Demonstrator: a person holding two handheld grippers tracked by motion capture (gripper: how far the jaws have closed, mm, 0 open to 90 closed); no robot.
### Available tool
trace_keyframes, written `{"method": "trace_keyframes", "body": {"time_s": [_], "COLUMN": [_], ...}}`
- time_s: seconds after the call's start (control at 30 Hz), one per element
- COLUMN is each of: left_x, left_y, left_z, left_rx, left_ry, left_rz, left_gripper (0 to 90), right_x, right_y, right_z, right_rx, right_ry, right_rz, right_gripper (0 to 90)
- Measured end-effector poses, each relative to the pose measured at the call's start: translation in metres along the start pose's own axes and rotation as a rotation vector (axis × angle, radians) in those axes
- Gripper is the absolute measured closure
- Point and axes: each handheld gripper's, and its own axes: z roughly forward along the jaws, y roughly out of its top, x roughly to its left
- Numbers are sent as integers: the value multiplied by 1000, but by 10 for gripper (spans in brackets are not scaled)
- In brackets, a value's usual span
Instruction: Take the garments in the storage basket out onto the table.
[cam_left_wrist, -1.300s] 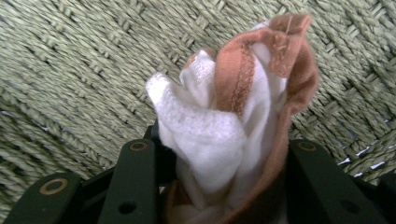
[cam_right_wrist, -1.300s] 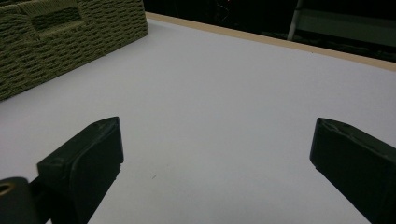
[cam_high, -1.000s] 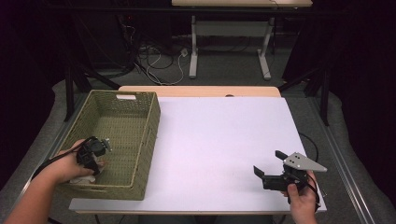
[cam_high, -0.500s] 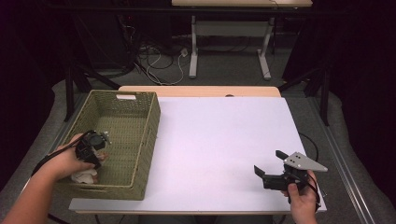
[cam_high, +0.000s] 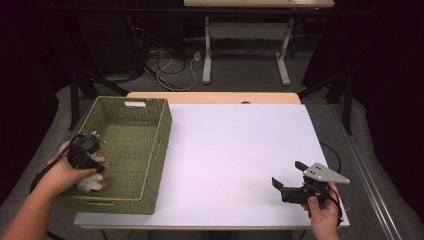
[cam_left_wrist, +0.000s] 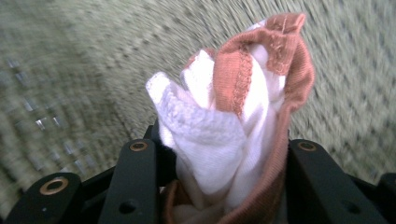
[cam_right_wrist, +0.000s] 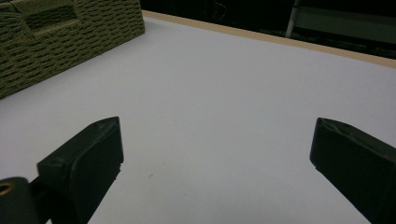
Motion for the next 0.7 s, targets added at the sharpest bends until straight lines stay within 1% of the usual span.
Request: {"method": "trace_keyframes", "body": {"time_s": [0.07,0.13,0.23,0.37,0.47,0.57,0.67,0.7], "left_x": [3,6,8,8,8,7,4,4], "left_y": [-3,-5,-7,-10,-13,-16,-20,-21], "left_z": [-4,-8,-12,-17,-21,-25,-28,-29], "left_rx": [-46,-82,-130,-195,-230,-268,-317,-341], "left_ry": [4,2,4,7,16,7,12,16], "left_rz": [-59,-105,-159,-242,-284,-322,-344,-353], "left_gripper": [610,610,610,609,610,610,610,610], "right_x": [0,0,0,0,0,0,0,0], "right_y": [0,0,0,-1,-1,-1,-1,-1], "right_z": [0,0,0,0,0,0,0,0], "right_rx": [2,6,4,-1,-2,-1,5,5], "right_ry": [0,2,1,-2,-2,-3,-7,-8], "right_rz": [0,3,-4,9,4,5,3,1], "right_gripper": [24,24,23,23,23,24,23,23]}}
